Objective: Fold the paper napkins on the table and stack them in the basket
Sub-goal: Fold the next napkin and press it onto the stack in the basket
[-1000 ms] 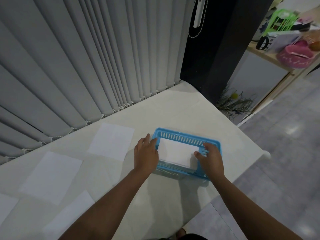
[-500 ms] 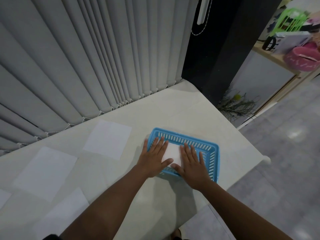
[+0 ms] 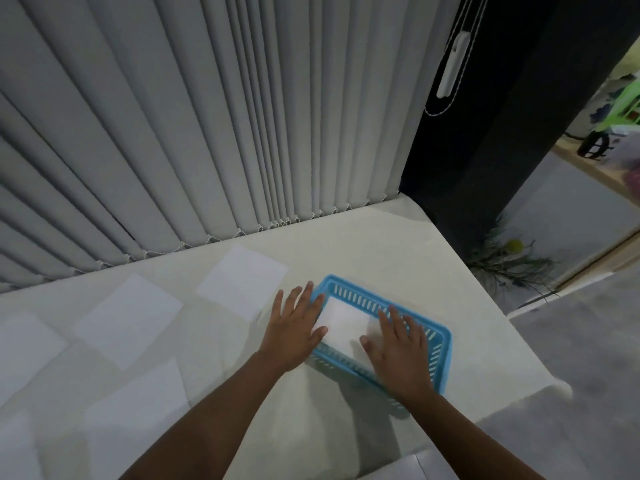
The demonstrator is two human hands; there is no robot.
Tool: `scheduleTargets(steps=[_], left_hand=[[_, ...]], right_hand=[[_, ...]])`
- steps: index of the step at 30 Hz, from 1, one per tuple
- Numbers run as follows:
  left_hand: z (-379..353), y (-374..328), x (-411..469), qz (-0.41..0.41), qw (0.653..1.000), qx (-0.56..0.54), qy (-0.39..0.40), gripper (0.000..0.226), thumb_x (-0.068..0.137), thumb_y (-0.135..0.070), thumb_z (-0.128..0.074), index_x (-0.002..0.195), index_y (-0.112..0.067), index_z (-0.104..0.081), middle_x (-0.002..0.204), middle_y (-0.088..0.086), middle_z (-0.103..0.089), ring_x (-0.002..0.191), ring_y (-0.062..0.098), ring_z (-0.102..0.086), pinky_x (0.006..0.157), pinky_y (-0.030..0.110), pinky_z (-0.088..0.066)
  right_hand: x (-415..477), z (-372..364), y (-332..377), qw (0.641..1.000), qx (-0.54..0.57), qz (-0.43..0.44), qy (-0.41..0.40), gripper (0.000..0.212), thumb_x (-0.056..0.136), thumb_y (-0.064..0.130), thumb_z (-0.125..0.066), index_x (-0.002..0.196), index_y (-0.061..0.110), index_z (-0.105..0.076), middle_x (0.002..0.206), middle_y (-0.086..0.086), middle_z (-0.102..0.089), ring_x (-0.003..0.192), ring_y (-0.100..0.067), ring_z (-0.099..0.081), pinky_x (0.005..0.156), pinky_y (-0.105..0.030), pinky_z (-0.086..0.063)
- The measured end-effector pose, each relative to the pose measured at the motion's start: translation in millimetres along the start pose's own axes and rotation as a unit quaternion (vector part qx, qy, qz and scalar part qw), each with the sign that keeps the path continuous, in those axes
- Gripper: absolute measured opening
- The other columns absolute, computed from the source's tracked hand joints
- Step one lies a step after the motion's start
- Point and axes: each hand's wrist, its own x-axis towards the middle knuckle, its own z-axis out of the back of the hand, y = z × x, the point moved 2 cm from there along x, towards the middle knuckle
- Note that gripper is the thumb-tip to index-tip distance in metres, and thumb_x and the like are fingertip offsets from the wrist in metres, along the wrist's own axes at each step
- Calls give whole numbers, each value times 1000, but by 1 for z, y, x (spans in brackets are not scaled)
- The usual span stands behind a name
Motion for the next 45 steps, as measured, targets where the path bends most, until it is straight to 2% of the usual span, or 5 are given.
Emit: scheduleTargets(steps=[5,15,36,40,45], left_hand=[[8,34,-12,153,985,-65,-35,58,96,-50,-28,147,-24,-29,160,3,-19,146,27,-22,120,45,-11],[8,139,-24,328,943,-50,38,57,97,-40,-38,148,-21,-22,161,8,-12,146,29,-15,120,43,-11],[-12,215,49,431,873,-228,-6,42,91,-20,-51,132,-15,-43,127,8,-55,118,28,-53,95,40,-44],[-4,221,52,400,892,-212,-22,35,90,-10,-45,123,-16,-55,120,8,-58,115,27,-54,92,38,-44],[11,213,48,318,934,-147,-72,29,87,-5,-44,110,-14,-59,110,5,-63,102,27,-57,78,35,-43]], right_hand=[[38,17,36,993,38,76,-83,60,87,48,-32,130,15,-57,142,-10,-51,124,-38,-48,105,-53,-36],[139,-10,165,974,-15,220,60,52,94,34,-44,145,21,-38,156,0,-29,140,-26,-25,114,-39,-19],[251,-79,287,940,-60,263,210,55,89,16,-50,142,15,-35,142,-11,-39,125,-32,-41,95,-41,-44],[253,-73,291,935,-82,305,160,71,84,16,-56,148,23,-26,150,-7,-32,133,-30,-32,105,-41,-32],[258,-52,289,909,-82,393,111,30,86,15,-52,111,26,-66,135,3,-54,128,-23,-38,103,-35,-22]])
